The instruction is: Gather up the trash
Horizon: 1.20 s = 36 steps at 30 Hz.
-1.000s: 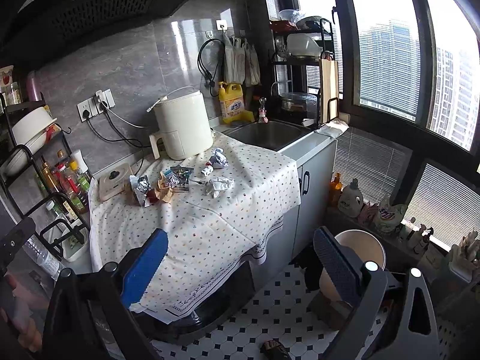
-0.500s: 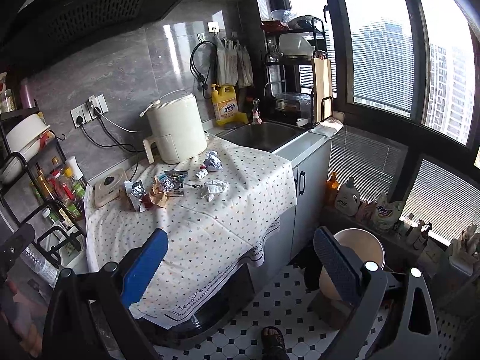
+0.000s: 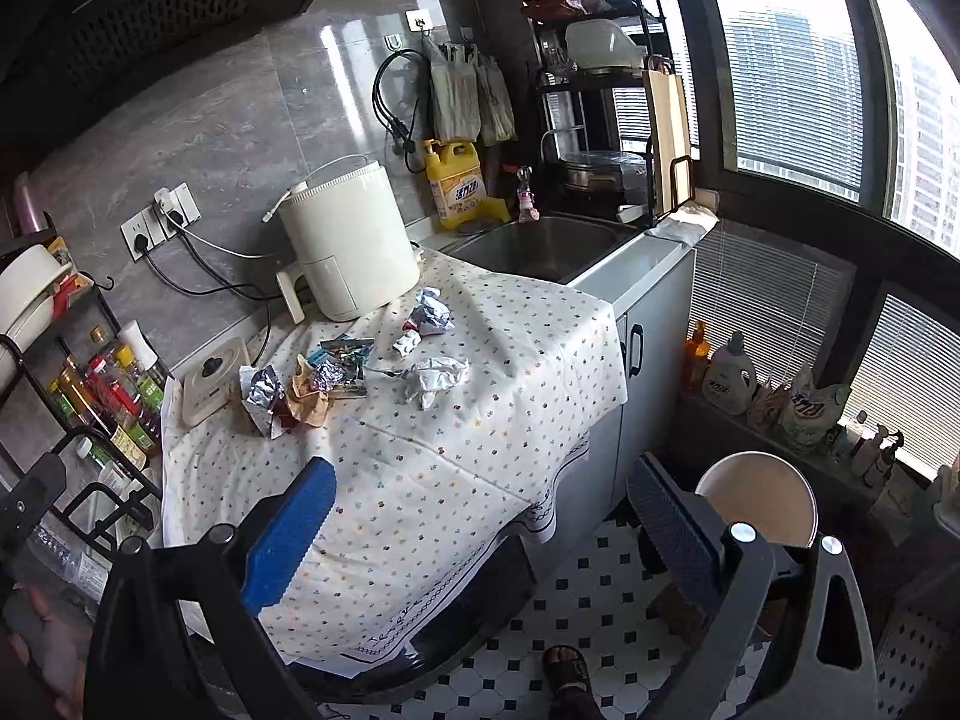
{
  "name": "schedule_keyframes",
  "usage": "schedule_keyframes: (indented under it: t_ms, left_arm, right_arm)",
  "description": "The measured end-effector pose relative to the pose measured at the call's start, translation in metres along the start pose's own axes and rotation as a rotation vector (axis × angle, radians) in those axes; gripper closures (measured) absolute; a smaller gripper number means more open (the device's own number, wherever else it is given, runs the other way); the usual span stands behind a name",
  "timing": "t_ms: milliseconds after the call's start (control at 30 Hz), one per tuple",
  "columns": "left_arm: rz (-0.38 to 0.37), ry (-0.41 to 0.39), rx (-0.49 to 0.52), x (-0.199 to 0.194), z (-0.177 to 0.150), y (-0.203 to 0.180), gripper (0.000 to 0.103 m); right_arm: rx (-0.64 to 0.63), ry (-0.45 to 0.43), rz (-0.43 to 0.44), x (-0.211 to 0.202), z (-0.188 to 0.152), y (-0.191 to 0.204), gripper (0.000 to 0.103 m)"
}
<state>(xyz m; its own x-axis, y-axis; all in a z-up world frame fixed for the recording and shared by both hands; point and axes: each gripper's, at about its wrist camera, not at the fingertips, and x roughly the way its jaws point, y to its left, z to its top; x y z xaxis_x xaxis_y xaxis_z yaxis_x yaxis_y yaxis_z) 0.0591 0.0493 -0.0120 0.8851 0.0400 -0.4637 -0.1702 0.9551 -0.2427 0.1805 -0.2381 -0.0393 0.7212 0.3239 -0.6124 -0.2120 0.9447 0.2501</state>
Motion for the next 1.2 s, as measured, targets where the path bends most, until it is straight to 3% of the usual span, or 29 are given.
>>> schedule_keyframes:
  t_ms: [167, 333, 667, 733, 1200]
  left_arm:
    - [0.031, 0.017, -0.041, 0.045, 0.014, 0.011, 0.022]
    - [0.07, 0.032, -0.055, 0.09, 0.026, 0.02, 0.031]
    - [0.115, 0.119, -0.102, 0.182, 0.033, 0.03, 0.05]
    - [0.135, 0.135, -0.118, 0.198, 0.033, 0.034, 0.053]
    - [0.241, 0.235, -0.171, 0.283, 0.019, 0.055, 0.06]
  right_arm:
    - [-0.059, 0.011, 0.075, 0.051, 0.024, 0.004, 0.008]
    - [-0.142, 0.057, 0.066, 0.109, 0.046, 0.009, 0.008]
    - [-0.258, 0.15, 0.16, 0.203, 0.076, 0.013, 0.008]
    - [-0.281, 0.18, 0.164, 0.221, 0.079, 0.014, 0.015]
    - [-0.392, 0.303, 0.233, 0.298, 0.081, 0.022, 0.023]
